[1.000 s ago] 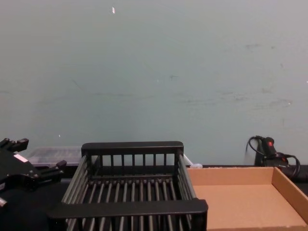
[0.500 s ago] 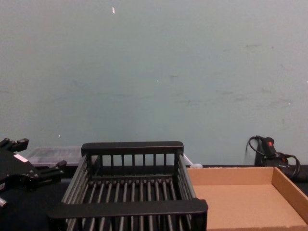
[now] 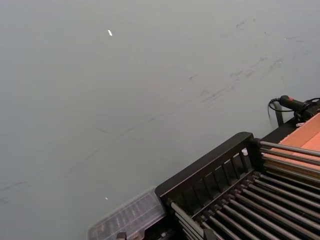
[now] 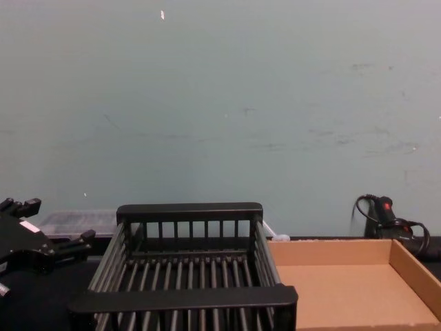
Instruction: Pick up the white tape and place it into the black box , Pick up the silver tape and place it into the brown box.
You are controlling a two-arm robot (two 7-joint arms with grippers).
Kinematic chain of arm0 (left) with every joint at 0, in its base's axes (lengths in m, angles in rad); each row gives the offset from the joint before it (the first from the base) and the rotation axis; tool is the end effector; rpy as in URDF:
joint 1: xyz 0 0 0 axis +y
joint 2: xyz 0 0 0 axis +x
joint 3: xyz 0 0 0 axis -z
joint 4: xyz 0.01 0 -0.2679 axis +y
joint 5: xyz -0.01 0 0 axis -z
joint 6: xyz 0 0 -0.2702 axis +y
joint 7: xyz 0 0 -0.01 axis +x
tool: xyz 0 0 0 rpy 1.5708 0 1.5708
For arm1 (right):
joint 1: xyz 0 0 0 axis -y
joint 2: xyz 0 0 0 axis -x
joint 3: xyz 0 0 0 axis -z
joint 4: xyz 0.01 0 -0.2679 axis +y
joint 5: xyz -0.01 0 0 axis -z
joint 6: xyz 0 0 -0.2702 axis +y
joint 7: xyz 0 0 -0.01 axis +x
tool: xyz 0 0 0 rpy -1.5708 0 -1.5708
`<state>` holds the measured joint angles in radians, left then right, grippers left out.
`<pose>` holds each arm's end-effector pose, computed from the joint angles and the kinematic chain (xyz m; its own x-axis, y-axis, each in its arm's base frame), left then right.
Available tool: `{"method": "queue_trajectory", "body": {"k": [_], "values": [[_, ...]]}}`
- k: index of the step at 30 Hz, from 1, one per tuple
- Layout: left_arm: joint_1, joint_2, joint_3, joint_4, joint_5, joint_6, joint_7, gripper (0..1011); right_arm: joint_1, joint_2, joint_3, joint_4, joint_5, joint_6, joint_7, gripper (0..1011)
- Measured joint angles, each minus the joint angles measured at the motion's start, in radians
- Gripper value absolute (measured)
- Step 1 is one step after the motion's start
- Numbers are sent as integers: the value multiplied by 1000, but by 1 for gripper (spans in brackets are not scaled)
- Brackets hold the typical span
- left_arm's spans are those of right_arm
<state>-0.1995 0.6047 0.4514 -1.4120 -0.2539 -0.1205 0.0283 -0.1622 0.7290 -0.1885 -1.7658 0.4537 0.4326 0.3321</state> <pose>0.3180 0.0803 -0.2771 0.2923 0.8803 0.3737 -0.9553 0.2873 0.0703 0.2442 -0.1100 -0.2492 0.5474 -0.8364 0.0292 0.6977 0.4368 -0.5679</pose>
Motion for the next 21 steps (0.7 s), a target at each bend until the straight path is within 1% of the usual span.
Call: {"method": "queue_trajectory", "body": {"k": [1,2,3,5,7,8,9,10,13,14,21], "values": [[0,0,0,0,0,0,0,1001,0,0,0,0,0,0,0,517],[0,0,0,0,0,0,0,1001,0,0,0,0,0,0,0,503],[0,0,0,0,0,0,0,1001,0,0,0,0,0,0,0,446],[0,0,0,0,0,0,0,1001,0,0,0,0,0,0,0,374],[0,0,0,0,0,0,0,1001,0,0,0,0,0,0,0,358],[0,0,0,0,0,0,0,1001,0,0,0,0,0,0,0,300],[0,0,0,0,0,0,0,1001,0,0,0,0,0,0,0,270],[0,0,0,0,0,0,0,1001,0,0,0,0,0,0,0,215],[0,0,0,0,0,0,0,1001,0,0,0,0,0,0,0,147],[0,0,0,0,0,0,0,1001,0,0,0,0,0,0,0,134],[0,0,0,0,0,0,0,1001,0,0,0,0,0,0,0,134]]}}
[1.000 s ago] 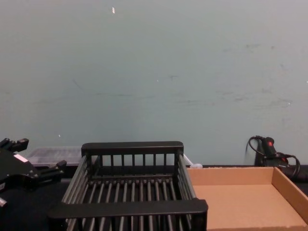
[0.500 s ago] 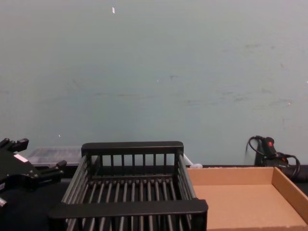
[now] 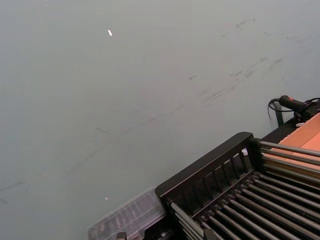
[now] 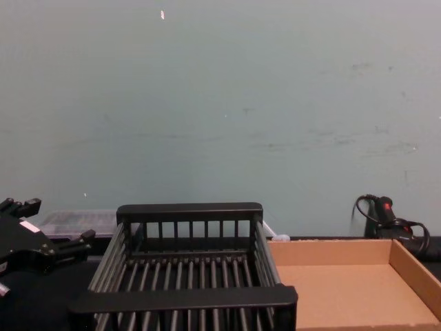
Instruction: Pick up the white tape and place it into the black box , Pick up the silver tape and place it into the brown box.
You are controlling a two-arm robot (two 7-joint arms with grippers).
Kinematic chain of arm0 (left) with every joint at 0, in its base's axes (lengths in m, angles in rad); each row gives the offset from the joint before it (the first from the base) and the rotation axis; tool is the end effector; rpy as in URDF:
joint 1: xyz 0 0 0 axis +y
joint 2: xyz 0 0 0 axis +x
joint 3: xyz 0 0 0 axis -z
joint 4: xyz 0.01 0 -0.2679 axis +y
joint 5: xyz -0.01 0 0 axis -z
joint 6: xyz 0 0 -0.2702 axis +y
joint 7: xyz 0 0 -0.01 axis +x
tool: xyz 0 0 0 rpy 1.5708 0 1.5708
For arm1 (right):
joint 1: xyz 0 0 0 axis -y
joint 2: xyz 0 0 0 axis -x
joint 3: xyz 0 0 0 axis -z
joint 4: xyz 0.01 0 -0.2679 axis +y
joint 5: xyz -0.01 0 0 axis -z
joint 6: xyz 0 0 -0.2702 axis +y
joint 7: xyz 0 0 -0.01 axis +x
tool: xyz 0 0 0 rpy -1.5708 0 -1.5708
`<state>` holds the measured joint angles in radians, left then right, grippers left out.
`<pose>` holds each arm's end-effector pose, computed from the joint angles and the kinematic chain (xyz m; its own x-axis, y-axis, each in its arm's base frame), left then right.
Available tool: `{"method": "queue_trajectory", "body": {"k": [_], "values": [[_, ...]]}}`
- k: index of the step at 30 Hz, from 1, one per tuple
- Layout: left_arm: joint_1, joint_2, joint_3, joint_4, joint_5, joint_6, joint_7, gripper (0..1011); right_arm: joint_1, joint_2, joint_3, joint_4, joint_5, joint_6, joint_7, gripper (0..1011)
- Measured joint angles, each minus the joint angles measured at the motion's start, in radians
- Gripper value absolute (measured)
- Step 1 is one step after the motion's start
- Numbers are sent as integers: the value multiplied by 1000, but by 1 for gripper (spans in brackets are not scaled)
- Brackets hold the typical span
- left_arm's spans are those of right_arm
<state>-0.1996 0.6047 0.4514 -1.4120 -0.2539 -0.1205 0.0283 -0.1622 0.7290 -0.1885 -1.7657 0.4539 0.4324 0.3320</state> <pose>0.3180 0.0803 -0.2770 0.2922 0.8803 0.3738 -0.9553 0.2873 0.0702 0.2442 -0.1100 -0.2492 0.5473 -0.8364 0.0291 0.6978 0.4368 -0.5677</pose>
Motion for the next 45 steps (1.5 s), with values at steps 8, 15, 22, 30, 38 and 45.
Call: {"method": "queue_trajectory", "body": {"k": [8,15,22,30,38,45], "values": [[0,0,0,0,0,0,0,1001,-1,3,0,1,0,-19,17,134],[0,0,0,0,0,0,0,1001,-3,0,15,-4,7,-36,21,134],[0,0,0,0,0,0,0,1001,30,-21,32,-5,12,-52,0,134],[0,0,0,0,0,0,0,1001,100,-62,35,19,0,-71,-25,134],[0,0,0,0,0,0,0,1001,169,-95,24,55,-21,-75,-33,134],[0,0,0,0,0,0,0,1001,234,-123,-2,103,-43,-76,-27,134]]}}
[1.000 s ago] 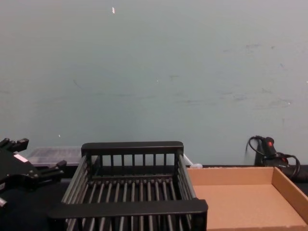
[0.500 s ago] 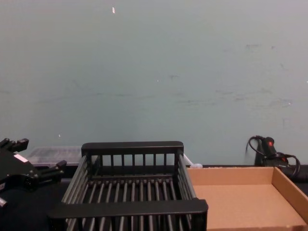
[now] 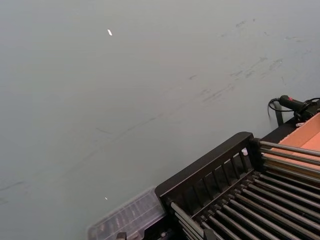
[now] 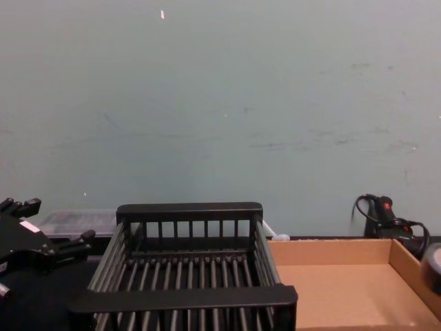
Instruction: Pick up the white tape and place it into the black box , Pick up the silver tape and place it into the brown box.
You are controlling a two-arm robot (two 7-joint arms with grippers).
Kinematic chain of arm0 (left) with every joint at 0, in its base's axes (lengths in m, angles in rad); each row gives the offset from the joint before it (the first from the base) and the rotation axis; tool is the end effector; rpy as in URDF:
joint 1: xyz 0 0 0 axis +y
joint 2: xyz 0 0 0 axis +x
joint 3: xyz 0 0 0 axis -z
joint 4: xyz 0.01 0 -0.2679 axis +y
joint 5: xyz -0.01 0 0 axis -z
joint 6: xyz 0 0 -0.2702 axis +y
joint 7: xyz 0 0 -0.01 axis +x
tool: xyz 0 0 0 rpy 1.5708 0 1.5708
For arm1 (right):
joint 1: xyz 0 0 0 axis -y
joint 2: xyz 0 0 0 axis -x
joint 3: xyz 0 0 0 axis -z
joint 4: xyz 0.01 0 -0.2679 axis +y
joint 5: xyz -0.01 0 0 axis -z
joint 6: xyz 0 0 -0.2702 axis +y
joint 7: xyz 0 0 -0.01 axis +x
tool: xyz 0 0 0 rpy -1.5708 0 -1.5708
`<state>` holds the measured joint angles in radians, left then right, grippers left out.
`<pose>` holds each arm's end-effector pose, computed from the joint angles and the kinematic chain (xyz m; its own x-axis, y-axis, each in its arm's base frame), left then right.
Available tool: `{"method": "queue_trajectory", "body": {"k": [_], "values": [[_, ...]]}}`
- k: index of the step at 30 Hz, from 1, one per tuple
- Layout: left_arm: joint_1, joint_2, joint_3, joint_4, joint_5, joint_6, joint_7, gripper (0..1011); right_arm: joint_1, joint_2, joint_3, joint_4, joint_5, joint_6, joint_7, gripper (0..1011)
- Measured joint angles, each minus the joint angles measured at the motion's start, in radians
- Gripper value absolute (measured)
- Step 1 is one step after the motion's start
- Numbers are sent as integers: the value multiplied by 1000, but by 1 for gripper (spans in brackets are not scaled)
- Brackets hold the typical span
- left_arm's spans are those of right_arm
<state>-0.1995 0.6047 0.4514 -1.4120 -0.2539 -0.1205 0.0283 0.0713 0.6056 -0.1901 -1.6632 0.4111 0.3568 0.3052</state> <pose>0.3180 0.0803 -0.2771 0.2923 0.8803 0.3737 -0.9553 0.2873 0.0703 0.3006 -0.0992 -0.2209 0.4703 -0.8774 0.0947 0.8406 0.4127 -0.3509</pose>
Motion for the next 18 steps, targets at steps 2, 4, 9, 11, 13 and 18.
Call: {"method": "queue_trajectory", "body": {"k": [2,4,9,11,13,18], "values": [[0,0,0,0,0,0,0,1001,15,-7,-7,11,-4,1,3,134],[0,0,0,0,0,0,0,1001,37,-17,-20,29,-12,3,8,134],[0,0,0,0,0,0,0,1001,80,-39,-45,68,-31,5,17,134],[0,0,0,0,0,0,0,1001,91,-45,-52,78,-37,6,19,134],[0,0,0,0,0,0,0,1002,108,-54,-61,93,-44,6,23,134],[0,0,0,0,0,0,0,1001,137,-71,-77,125,-58,3,31,134]]}}
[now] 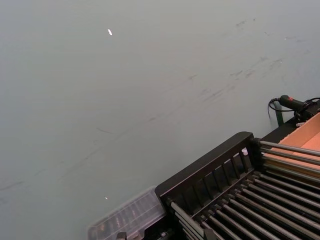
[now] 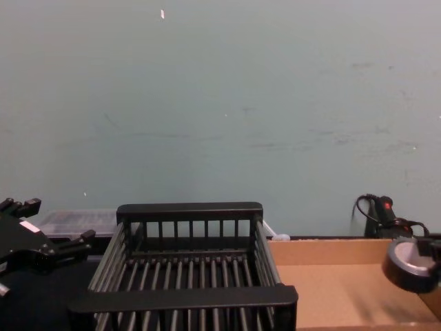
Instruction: Pick up the white tape and place it into the black box , Pick up the silver tape and place it into the brown box.
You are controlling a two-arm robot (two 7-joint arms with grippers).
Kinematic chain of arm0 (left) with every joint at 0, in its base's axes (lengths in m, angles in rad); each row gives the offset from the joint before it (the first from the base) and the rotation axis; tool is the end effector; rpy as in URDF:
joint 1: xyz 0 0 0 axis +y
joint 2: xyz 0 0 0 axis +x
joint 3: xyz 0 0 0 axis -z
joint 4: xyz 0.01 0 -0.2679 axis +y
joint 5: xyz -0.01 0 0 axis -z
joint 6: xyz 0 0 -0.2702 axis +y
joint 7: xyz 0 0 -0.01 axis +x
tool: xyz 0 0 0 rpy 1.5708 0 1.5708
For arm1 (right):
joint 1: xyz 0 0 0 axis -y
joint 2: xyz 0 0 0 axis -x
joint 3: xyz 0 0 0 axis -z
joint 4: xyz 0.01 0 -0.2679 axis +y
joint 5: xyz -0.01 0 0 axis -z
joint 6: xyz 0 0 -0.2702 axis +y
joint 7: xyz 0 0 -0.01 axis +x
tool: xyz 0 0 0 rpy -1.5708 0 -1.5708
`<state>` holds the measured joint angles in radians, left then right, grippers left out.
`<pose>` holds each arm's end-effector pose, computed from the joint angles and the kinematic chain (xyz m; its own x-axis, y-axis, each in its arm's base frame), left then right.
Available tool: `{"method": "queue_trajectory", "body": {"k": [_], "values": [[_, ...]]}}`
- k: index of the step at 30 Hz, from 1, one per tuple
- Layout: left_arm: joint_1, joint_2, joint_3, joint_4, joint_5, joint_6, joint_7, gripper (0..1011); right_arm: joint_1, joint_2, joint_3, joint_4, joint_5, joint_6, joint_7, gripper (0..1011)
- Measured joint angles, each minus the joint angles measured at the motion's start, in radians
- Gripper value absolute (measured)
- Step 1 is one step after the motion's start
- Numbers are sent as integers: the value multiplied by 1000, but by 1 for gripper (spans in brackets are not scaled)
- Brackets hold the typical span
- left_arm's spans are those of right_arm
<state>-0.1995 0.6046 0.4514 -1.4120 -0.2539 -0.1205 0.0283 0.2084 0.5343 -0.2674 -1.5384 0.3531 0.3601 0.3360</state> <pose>0.3180 0.0803 -0.2771 0.2923 0.8803 0.3737 -0.9552 0.2873 0.0703 0.3322 -0.0811 -0.2254 0.4978 -0.8617 0.0977 0.8254 0.4362 -0.3584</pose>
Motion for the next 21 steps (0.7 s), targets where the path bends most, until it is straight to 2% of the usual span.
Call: {"method": "queue_trajectory", "body": {"k": [4,21], "values": [[0,0,0,0,0,0,0,1001,23,-16,-11,28,-13,-9,5,134],[0,0,0,0,0,0,0,1001,18,-12,-9,21,-10,-9,5,134]]}}
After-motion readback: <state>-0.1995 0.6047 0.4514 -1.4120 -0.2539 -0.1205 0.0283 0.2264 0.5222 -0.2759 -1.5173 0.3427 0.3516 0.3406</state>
